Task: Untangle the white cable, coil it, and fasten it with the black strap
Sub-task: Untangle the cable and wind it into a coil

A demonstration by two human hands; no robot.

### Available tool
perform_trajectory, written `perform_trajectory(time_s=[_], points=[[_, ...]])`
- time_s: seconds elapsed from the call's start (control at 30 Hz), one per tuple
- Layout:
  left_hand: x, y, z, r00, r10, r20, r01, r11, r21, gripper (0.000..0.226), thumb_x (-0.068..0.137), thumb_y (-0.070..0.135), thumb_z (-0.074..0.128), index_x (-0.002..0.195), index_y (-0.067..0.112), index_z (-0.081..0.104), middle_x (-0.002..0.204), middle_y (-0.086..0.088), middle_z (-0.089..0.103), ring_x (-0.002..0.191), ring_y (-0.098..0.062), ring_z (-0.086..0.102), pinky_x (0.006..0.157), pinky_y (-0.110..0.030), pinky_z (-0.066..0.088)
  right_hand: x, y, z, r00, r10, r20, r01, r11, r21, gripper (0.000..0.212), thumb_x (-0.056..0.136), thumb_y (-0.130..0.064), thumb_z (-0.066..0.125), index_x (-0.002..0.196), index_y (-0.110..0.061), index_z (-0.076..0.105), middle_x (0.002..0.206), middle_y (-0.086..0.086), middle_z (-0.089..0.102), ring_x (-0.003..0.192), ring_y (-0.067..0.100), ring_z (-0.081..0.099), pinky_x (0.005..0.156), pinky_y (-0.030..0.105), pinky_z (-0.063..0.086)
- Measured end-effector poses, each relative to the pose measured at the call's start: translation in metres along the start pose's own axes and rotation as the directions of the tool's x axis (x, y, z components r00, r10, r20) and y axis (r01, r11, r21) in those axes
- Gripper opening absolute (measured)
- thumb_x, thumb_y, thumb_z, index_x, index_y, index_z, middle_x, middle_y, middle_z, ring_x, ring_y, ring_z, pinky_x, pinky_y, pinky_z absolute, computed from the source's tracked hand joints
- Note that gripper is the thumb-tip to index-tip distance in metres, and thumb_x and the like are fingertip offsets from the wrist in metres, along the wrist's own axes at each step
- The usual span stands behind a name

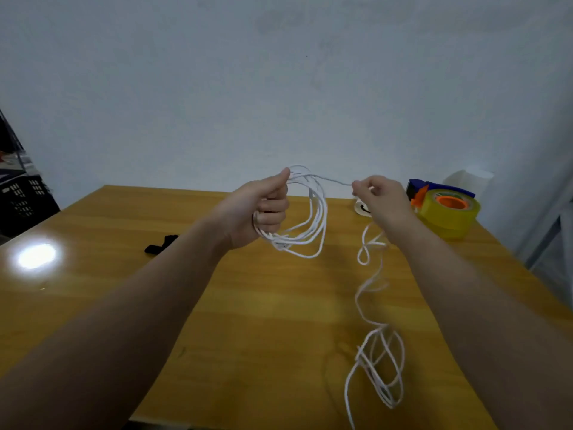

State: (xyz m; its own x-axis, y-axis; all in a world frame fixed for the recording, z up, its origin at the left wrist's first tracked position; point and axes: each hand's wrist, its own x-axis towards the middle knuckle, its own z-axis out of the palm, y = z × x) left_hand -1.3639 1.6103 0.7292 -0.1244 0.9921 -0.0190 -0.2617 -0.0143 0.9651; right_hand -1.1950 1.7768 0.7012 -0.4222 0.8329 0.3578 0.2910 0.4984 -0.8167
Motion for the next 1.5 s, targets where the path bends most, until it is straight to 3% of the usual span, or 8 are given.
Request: perform_trajectory(time_s=[0.17,0.3,0.43,0.67,0.77,0.93,1.13,1.5], points=[[0.001,0.005,0.025,0.986,0.162,-0.031,-0.163,0.933,-0.32,0.041,0.086,0.025,0.049,0.046,0.016,0.052,0.113,-0.024,0.066,0.108,-0.03,0.064,0.093,-0.041,0.052,-0.013,0.014,0.023,0.991,-0.025,0.133,0.059,0.964,-0.258,0.054,0.096,-0.047,0.041,0.059,-0.012,0.057,0.058,0.001,0.054,0.058,0.019,0.051,0.061,0.032,0.036],[0.01,0.013,0.017,0.948,0.185,-0.257,-0.269,0.899,-0.346,0.043,0.1,0.022,0.038,0.063,0.016,0.059,0.126,-0.024,0.058,0.127,-0.032,0.051,0.102,-0.041,0.046,-0.034,0.016,0.039,0.927,-0.091,0.363,0.172,0.965,-0.197,0.036,0.096,-0.032,0.051,0.067,-0.011,0.056,0.056,-0.006,0.044,0.053,0.008,0.041,0.057,0.029,0.031],[0.014,0.01,-0.008,0.865,0.187,-0.465,-0.368,0.867,-0.336,0.04,0.102,0.024,0.035,0.139,0.01,0.042,0.147,-0.023,0.04,0.137,-0.028,0.039,0.11,-0.041,0.032,-0.04,0.027,0.024,0.899,-0.127,0.42,0.077,0.988,0.134,0.013,0.089,-0.016,0.063,0.079,-0.007,0.062,0.063,0.001,0.05,0.058,0.008,0.046,0.055,0.019,0.04],[0.019,-0.004,-0.033,0.761,0.141,-0.633,-0.419,0.852,-0.314,0.035,0.101,0.023,0.041,0.133,0.007,0.047,0.15,-0.011,0.037,0.139,-0.019,0.035,0.111,-0.037,0.031,-0.05,0.053,0.005,0.879,-0.058,0.473,0.128,0.985,-0.118,0.014,0.092,-0.021,0.06,0.101,-0.027,0.068,0.09,-0.003,0.065,0.086,0.015,0.062,0.077,0.035,0.05],[0.031,-0.007,-0.015,0.803,0.108,-0.586,-0.348,0.883,-0.314,0.012,0.1,0.019,0.046,0.09,0.013,0.051,0.098,0.002,0.051,0.096,-0.008,0.053,0.073,-0.022,0.046,-0.06,0.03,0.018,0.778,-0.004,0.629,0.493,0.625,-0.605,0.03,0.099,-0.026,0.042,0.121,-0.037,0.059,0.106,-0.008,0.064,0.103,0.018,0.059,0.072,0.031,0.044],[0.035,-0.012,0.016,0.857,0.132,-0.497,-0.259,0.946,-0.195,0.054,0.098,0.018,0.048,0.145,0.002,0.028,0.156,-0.012,0.024,0.144,-0.03,0.021,0.115,-0.048,0.016,-0.074,-0.029,0.036,0.624,0.019,0.781,0.749,0.268,-0.605,0.029,0.096,-0.012,0.037,0.108,-0.019,0.062,0.103,0.002,0.065,0.1,0.026,0.06,0.064,0.031,0.033],[0.033,-0.024,0.028,0.953,0.138,-0.27,-0.13,0.99,0.045,0.007,0.099,0.019,0.046,0.102,0.015,0.051,0.122,-0.006,0.061,0.125,-0.02,0.047,0.096,-0.039,0.042,-0.048,-0.059,0.016,0.581,-0.167,0.797,0.733,0.534,-0.422,0.025,0.097,-0.037,0.044,0.116,-0.04,0.061,0.107,-0.01,0.066,0.101,0.017,0.058,0.081,0.034,0.046],[0.019,-0.015,0.039,0.985,0.122,-0.121,-0.041,0.85,0.526,0.021,0.094,0.018,0.046,0.094,0.001,0.06,0.079,-0.02,0.064,0.074,-0.03,0.062,0.067,-0.037,0.05,-0.036,-0.05,0.006,0.802,-0.457,0.384,0.548,0.819,-0.17,0.022,0.077,-0.042,0.071,0.067,-0.025,0.063,0.058,-0.011,0.06,0.057,0.007,0.053,0.059,0.036,0.045]])
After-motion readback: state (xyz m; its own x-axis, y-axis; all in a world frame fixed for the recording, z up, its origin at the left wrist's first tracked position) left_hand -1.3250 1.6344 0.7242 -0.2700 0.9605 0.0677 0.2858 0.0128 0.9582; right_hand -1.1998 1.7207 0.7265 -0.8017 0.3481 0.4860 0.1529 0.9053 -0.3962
